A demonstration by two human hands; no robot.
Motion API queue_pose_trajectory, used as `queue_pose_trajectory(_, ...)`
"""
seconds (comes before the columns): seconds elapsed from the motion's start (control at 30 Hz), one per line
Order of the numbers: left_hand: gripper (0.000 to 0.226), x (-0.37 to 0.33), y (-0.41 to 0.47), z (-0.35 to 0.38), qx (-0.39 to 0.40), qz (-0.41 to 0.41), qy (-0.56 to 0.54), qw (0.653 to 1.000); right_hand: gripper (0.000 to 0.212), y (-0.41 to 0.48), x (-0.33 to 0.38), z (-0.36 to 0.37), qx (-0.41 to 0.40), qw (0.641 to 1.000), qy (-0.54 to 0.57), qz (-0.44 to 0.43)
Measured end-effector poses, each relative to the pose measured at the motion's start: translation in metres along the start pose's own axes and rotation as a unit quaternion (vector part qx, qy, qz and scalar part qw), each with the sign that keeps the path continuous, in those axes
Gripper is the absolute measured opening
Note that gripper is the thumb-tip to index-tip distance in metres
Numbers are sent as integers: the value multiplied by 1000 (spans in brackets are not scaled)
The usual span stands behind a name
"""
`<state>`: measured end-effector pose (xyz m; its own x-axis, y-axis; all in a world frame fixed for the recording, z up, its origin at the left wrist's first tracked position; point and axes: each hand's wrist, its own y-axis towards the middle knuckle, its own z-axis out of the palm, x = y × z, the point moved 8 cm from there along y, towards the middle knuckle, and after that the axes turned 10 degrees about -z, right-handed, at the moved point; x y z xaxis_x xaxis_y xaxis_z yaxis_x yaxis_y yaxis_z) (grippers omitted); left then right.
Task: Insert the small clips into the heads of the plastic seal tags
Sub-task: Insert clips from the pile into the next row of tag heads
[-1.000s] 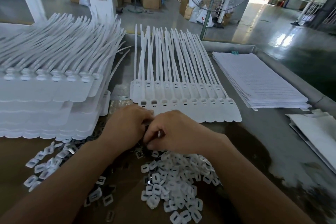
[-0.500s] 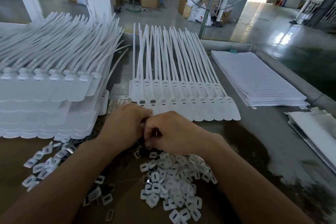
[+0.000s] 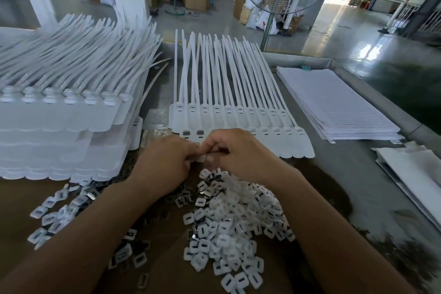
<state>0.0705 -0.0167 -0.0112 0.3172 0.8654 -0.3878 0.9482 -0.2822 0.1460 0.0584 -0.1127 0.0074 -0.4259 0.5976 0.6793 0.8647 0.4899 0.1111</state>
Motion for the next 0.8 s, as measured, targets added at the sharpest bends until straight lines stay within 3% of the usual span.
queue_pose_trajectory(0.13, 34, 1, 2, 1, 1, -7, 12, 1000, 27, 0, -17, -18, -50, 998, -11, 24)
queue_pose_trajectory(0.3, 31, 2, 2, 3, 4, -4, 14, 1000, 20, 12, -34, -35, -105, 993, -31, 51)
queue_pose_trajectory(0.8, 30, 3, 4, 7, 14, -8, 33, 999, 21, 46, -58, -23, -87, 987, -94, 100)
